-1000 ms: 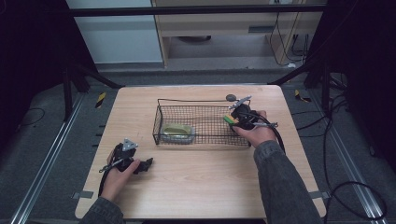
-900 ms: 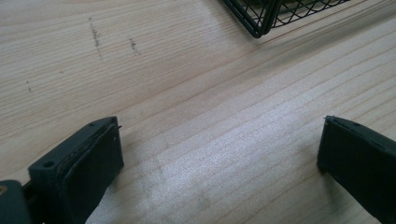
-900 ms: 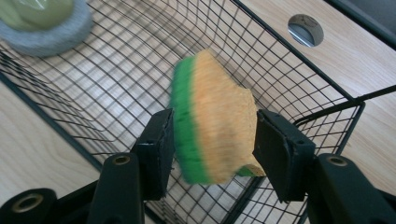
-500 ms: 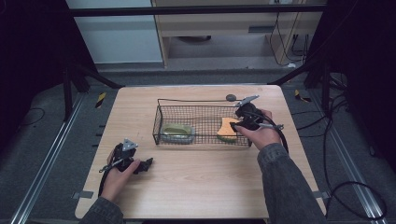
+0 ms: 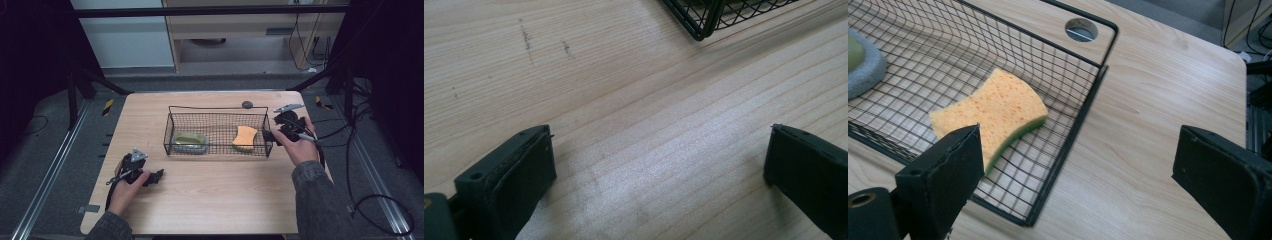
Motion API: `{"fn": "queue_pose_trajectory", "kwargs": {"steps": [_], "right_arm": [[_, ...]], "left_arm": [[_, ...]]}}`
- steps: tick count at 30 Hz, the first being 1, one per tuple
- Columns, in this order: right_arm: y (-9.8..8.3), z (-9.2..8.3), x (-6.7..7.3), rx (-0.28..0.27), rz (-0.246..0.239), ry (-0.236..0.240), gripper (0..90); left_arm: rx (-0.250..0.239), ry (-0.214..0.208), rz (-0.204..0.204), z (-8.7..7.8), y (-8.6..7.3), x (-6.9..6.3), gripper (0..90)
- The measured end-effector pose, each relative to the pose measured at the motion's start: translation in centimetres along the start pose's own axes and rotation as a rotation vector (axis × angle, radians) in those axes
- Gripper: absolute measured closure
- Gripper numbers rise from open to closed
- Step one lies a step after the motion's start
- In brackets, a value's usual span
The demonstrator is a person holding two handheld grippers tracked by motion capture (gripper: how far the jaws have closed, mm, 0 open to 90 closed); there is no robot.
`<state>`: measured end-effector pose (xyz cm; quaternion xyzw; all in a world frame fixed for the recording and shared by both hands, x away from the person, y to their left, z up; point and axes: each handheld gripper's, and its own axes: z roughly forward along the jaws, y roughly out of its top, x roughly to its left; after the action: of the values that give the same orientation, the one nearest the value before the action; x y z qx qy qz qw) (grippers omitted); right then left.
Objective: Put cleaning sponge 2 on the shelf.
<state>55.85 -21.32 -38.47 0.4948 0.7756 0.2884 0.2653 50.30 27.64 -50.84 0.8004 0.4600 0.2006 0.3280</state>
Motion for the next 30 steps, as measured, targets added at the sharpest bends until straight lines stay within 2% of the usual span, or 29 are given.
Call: {"fn": "queue_pose_trajectory", "kwargs": {"steps": [7,16,18,22,26,30], "right_arm": [[-1.5,-0.8,-1.4,-0.008,0.031,-0.015,6.7],[-4.7,-0.7,-3.0,0.004,0.081,-0.024,9.2],[-5.5,-0.6,-3.4,0.003,0.091,-0.010,10.1],[-7.2,0.0,-3.9,0.019,0.101,-0.013,11.0],[-8.9,1.2,-3.7,0.036,0.115,0.010,11.0],[-10.3,2.6,-3.3,0.050,0.114,0.004,11.5]], "left_arm": [[0.000,0.000,0.000,0.0,0.0,0.0,0.0],[0.000,0.000,0.000,0.0,0.0,0.0,0.0],[0.000,0.000,0.000,0.0,0.0,0.0,0.0],[0.000,0.000,0.000,0.0,0.0,0.0,0.0],[-0.001,-0.001,-0.001,0.0,0.0,0.0,0.0],[0.000,-0.001,0.000,0.0,0.0,0.0,0.0]]}}
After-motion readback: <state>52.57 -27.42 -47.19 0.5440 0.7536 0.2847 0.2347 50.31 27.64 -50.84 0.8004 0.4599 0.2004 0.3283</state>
